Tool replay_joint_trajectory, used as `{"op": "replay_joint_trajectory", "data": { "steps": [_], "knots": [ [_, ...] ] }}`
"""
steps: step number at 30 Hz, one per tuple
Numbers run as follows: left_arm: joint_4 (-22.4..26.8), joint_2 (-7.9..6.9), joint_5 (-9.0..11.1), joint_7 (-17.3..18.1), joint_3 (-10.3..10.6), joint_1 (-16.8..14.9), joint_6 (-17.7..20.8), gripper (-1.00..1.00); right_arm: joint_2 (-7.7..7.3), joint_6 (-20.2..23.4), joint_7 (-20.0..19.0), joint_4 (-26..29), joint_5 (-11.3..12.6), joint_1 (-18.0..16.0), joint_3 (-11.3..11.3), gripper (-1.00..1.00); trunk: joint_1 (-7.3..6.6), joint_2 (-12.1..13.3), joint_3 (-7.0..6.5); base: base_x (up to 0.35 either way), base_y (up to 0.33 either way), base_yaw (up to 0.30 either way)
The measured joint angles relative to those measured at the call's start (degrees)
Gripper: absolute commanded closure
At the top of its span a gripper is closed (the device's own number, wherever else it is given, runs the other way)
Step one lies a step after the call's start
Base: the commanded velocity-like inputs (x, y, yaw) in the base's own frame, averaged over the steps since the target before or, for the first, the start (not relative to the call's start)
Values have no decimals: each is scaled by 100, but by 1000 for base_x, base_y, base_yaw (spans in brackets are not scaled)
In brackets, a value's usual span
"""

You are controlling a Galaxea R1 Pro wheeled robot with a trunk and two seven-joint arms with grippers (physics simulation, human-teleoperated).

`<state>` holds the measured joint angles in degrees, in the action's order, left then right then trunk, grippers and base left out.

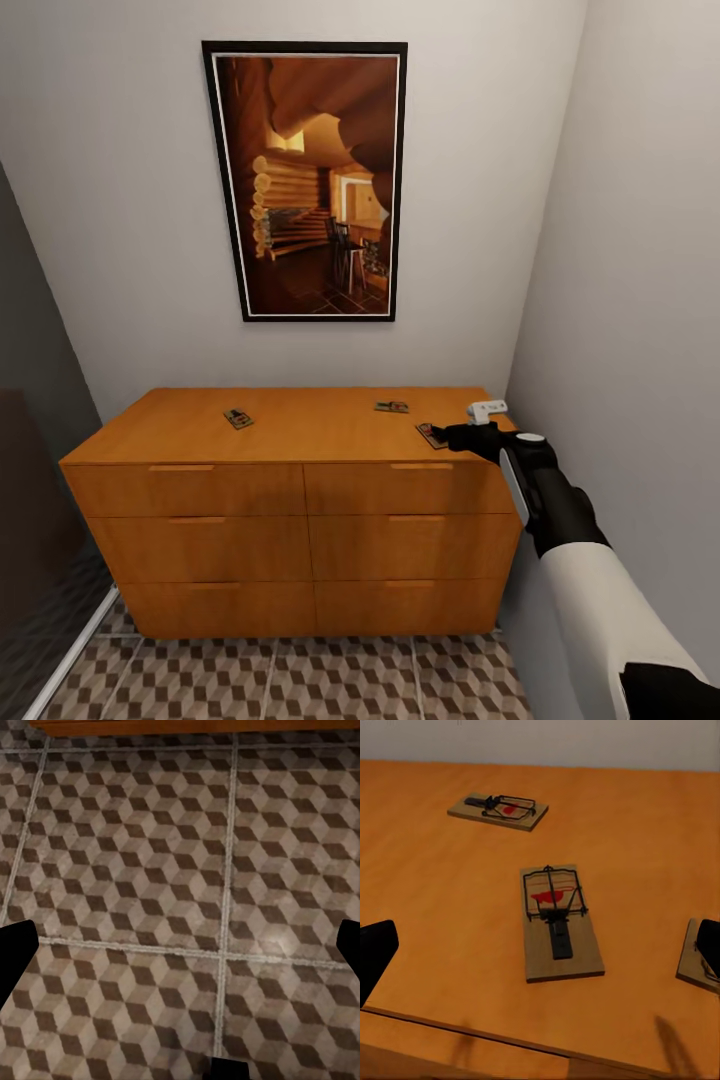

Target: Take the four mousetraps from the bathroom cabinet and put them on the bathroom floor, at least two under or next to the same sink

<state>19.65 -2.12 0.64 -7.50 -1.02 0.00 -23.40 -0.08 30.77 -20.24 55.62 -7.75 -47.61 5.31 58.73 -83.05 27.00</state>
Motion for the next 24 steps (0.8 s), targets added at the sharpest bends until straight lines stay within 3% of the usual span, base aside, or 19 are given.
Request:
{"op": "replay_joint_trajectory", "data": {
  "steps": [24],
  "knots": [
    [-2,0,0,0,0,0,4,-100,-3,-248,1,-144,-7,0,-1,-100,0,0,6,0,0,0]
  ]
}}
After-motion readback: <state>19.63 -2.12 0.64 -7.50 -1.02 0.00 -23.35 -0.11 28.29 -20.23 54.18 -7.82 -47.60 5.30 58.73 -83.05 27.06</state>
